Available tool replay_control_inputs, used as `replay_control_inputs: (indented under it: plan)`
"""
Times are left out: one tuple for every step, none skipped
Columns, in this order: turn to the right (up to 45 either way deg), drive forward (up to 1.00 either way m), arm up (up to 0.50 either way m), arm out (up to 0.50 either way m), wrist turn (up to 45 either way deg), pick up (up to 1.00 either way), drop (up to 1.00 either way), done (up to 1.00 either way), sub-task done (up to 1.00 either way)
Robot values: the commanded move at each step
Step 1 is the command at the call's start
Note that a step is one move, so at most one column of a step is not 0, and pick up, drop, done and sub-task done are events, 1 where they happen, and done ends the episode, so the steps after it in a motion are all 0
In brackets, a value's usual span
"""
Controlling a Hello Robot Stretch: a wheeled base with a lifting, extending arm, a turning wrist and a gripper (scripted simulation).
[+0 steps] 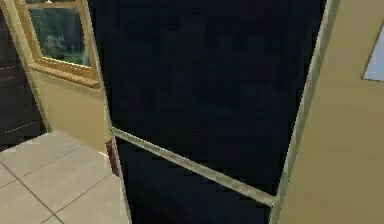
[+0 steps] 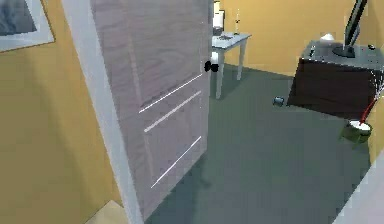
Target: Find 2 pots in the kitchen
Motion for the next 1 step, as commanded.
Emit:
replay_control_inputs:
  plan:
    - [-45.0, 0.00, 0.00, 0.00, 0.0, 0.00, 0.00, 0.00, 0.00]
